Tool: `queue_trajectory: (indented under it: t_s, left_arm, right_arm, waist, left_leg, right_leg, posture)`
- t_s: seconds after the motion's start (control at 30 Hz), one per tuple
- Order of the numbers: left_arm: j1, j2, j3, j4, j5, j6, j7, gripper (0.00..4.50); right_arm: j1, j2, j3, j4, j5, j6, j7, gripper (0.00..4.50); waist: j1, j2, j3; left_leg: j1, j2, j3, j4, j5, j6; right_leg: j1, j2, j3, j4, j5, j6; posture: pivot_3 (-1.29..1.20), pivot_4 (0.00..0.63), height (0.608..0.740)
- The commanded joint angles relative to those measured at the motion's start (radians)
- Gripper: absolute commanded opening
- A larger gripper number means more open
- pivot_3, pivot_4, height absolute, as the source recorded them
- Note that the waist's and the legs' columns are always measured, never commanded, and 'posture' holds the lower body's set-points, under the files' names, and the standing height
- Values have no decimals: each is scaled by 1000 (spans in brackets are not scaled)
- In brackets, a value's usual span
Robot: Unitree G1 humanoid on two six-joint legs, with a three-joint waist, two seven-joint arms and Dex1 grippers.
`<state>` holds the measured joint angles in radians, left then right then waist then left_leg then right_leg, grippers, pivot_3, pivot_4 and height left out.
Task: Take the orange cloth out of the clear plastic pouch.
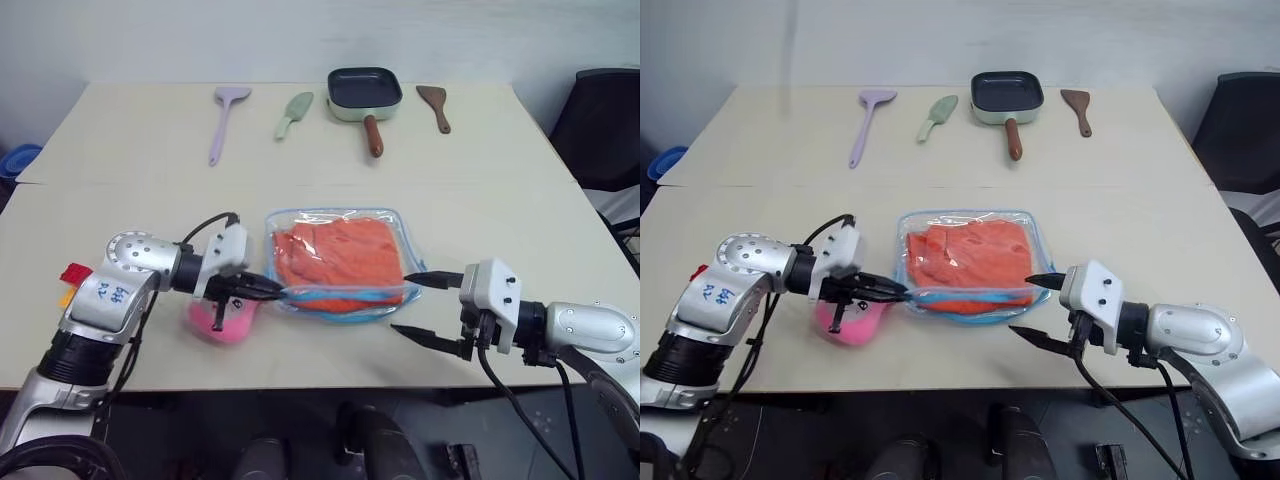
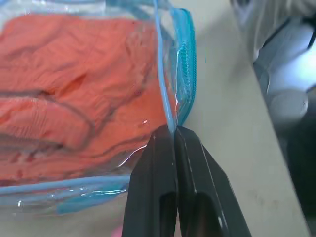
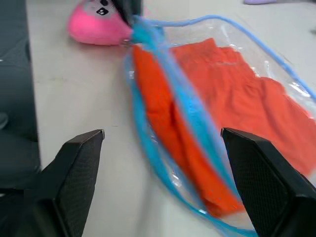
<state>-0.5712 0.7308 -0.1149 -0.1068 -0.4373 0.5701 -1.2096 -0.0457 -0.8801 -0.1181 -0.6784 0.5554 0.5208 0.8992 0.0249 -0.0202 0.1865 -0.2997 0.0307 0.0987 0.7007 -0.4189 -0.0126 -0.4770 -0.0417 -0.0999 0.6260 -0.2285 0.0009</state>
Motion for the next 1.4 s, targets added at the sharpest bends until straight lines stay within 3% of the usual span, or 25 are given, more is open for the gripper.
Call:
queue_trajectory:
  t_s: [0.03,0.17,0.33,0.57,0.67,0.83,1.4]
  left_arm:
    - [-24,-42,37,-40,-62,112,77,43]
    - [-6,-59,17,-70,-53,120,90,0]
    - [9,-49,-7,-88,-37,102,78,0]
    - [17,-57,-11,-103,-38,98,96,0]
    - [26,-64,-8,-114,-40,97,112,0]
    - [32,-71,-4,-124,-42,98,129,0]
    - [44,-76,-11,-139,-42,85,141,0]
  right_arm:
    - [32,-7,-10,-71,20,15,-9,3946]
    - [26,16,59,-50,-80,-17,-62,3407]
    - [-94,95,185,40,-212,-24,-157,1748]
    - [-172,136,294,174,-369,-104,-176,1748]
    - [-194,141,338,246,-467,-171,-192,2385]
    - [-224,173,353,305,-524,-225,-197,3992]
    - [-284,273,392,330,-533,-235,-130,3992]
  waist:
    - [0,0,0]
    - [-5,0,0]
    - [-10,0,0]
    - [-4,0,0]
    - [-4,0,0]
    - [-4,0,0]
    - [-6,0,0]
  left_leg:
    - [0,0,0,0,0,0]
    - [0,0,0,0,0,0]
    - [0,0,2,0,1,-2]
    - [0,-1,1,0,1,-2]
    - [0,-1,1,0,1,-2]
    - [0,-1,1,0,1,-2]
    - [0,0,0,0,1,-2]
  right_leg:
    - [1,0,0,1,0,0]
    - [1,0,0,0,0,0]
    - [1,0,2,0,0,-1]
    - [-1,0,1,1,0,-1]
    - [-1,0,1,0,0,-1]
    - [-1,0,1,0,0,-1]
    - [-1,0,1,1,0,-1]
  posture:
    - [0,150,740]
    - [0,150,740]
    - [0,150,740]
    - [0,150,740]
    - [0,150,740]
    - [0,150,740]
    - [0,150,740]
